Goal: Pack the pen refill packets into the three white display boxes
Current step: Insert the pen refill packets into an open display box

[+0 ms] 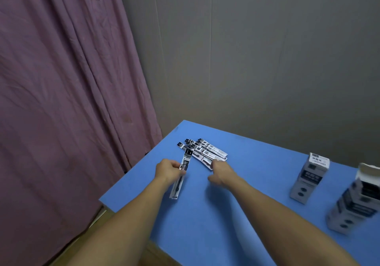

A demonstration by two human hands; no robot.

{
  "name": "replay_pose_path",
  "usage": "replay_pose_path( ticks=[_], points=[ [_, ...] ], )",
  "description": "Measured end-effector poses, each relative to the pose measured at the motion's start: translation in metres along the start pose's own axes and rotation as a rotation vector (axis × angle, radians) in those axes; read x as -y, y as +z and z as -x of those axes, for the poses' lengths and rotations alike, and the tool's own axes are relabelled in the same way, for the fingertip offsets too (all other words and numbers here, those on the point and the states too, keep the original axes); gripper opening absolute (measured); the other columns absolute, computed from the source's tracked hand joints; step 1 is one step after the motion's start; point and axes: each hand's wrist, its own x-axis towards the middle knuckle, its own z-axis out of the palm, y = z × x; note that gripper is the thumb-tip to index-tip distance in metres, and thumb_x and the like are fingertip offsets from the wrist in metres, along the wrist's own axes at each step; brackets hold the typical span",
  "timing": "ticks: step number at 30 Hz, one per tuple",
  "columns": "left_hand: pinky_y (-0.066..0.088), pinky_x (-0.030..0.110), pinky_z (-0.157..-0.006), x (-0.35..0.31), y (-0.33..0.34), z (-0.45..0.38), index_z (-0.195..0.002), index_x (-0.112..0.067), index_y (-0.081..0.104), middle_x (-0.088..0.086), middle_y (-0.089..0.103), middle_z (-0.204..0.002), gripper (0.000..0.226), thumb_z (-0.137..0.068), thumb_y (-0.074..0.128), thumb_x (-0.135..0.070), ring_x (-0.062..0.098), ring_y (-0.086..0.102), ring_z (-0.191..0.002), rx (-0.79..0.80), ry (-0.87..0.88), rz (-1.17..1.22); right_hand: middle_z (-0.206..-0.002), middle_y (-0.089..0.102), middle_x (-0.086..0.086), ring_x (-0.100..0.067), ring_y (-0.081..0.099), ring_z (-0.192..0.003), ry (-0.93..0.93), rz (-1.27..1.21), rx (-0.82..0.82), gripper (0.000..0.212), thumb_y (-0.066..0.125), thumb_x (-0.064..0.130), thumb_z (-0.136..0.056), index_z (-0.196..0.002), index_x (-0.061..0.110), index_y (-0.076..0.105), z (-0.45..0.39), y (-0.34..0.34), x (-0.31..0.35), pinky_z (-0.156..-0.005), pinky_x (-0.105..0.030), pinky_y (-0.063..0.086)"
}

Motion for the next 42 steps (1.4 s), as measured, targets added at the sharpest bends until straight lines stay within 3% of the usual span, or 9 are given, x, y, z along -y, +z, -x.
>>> replay_pose_path(
  ticks=[5, 12, 19, 25, 30, 32, 35, 37, 42],
  points=[
    [0.047, 0.024, -0.074, 0.002, 0.006, 0.038, -0.091, -0.015, 0.078, 0.0, 0.074, -0.089, 0.015, -0.078, 0.084, -0.015, 0.013, 0.065, -0.081, 0.03, 0.073, -0.007, -0.126, 0.056, -0.011, -0.028, 0.056, -0.113, 0.032, 0.028, -0.039, 0.04, 0.059, 0.02, -0.086, -0.124, 0.01, 0.052, 0.049, 0.002, -0.012, -0.09, -0.034, 0.051],
    [0.047, 0.024, -0.076, -0.005, 0.028, 0.091, -0.089, -0.017, 0.074, -0.004, 0.069, -0.083, 0.014, -0.08, 0.084, -0.014, 0.012, 0.062, -0.078, 0.087, 0.124, 0.065, -0.129, 0.053, -0.009, -0.026, 0.055, -0.114, 0.078, 0.041, -0.084, 0.04, 0.057, 0.021, -0.09, -0.128, 0.011, 0.05, 0.127, -0.001, -0.045, -0.092, -0.037, 0.051],
    [0.046, 0.025, -0.085, -0.051, 0.074, 0.149, -0.096, -0.017, 0.069, -0.003, 0.066, -0.09, 0.021, -0.081, 0.083, -0.013, 0.016, 0.063, -0.093, 0.213, 0.268, 0.118, -0.118, 0.056, -0.008, -0.024, 0.056, -0.096, 0.19, 0.034, -0.13, 0.029, 0.056, 0.019, -0.09, -0.118, 0.011, 0.054, 0.196, -0.023, -0.093, -0.081, -0.037, 0.053],
    [0.048, 0.024, -0.081, -0.087, 0.122, 0.175, -0.079, -0.02, 0.069, -0.004, 0.07, -0.081, 0.017, -0.08, 0.083, -0.01, 0.014, 0.063, -0.082, 0.293, 0.362, 0.104, -0.119, 0.057, -0.006, -0.024, 0.06, -0.104, 0.313, -0.012, -0.149, 0.034, 0.057, 0.022, -0.091, -0.123, 0.013, 0.055, 0.243, -0.044, -0.154, -0.087, -0.036, 0.055],
    [0.047, 0.025, -0.078, -0.118, 0.169, 0.193, -0.085, -0.015, 0.072, -0.005, 0.068, -0.082, 0.01, -0.084, 0.079, -0.009, 0.017, 0.062, -0.082, 0.333, 0.435, 0.053, -0.114, 0.058, -0.007, -0.025, 0.057, -0.096, 0.415, -0.034, -0.19, 0.023, 0.057, 0.019, -0.088, -0.11, 0.014, 0.052, 0.274, -0.062, -0.215, -0.082, -0.036, 0.053],
    [0.054, 0.031, -0.079, -0.129, 0.186, 0.197, -0.087, -0.015, 0.074, -0.006, 0.068, -0.084, 0.008, -0.084, 0.079, -0.01, 0.019, 0.064, -0.085, 0.333, 0.439, 0.047, -0.117, 0.058, -0.007, -0.026, 0.058, -0.101, 0.462, -0.072, -0.229, 0.032, 0.061, 0.022, -0.088, -0.116, 0.013, 0.048, 0.281, -0.067, -0.24, -0.083, -0.036, 0.052],
    [0.053, 0.03, -0.073, -0.141, 0.209, 0.201, -0.092, -0.017, 0.075, -0.003, 0.071, -0.093, 0.01, -0.084, 0.08, -0.015, 0.019, 0.065, -0.087, 0.31, 0.419, 0.068, -0.133, 0.054, -0.009, -0.026, 0.056, -0.12, 0.493, -0.217, -0.312, 0.069, 0.077, 0.034, -0.082, -0.137, 0.011, 0.041, 0.28, -0.074, -0.274, -0.098, -0.039, 0.049],
    [0.049, 0.029, -0.077, -0.149, 0.22, 0.203, -0.097, -0.018, 0.075, -0.002, 0.073, -0.097, 0.015, -0.083, 0.081, -0.016, 0.016, 0.065, -0.087, 0.291, 0.429, 0.076, -0.145, 0.047, -0.007, -0.025, 0.049, -0.132, 0.464, -0.323, -0.356, 0.093, 0.085, 0.038, -0.075, -0.147, 0.011, 0.034, 0.274, -0.081, -0.288, -0.106, -0.038, 0.044],
    [0.059, 0.045, -0.086, -0.165, 0.232, 0.2, -0.079, -0.024, 0.075, -0.006, 0.074, -0.081, 0.017, -0.081, 0.08, -0.008, 0.023, 0.071, -0.085, 0.274, 0.431, 0.139, -0.148, 0.045, -0.005, -0.025, 0.046, -0.135, 0.343, -0.458, -0.422, 0.105, 0.093, 0.033, -0.066, -0.15, 0.013, 0.033, 0.241, -0.099, -0.308, -0.11, -0.039, 0.04]
  ],
)
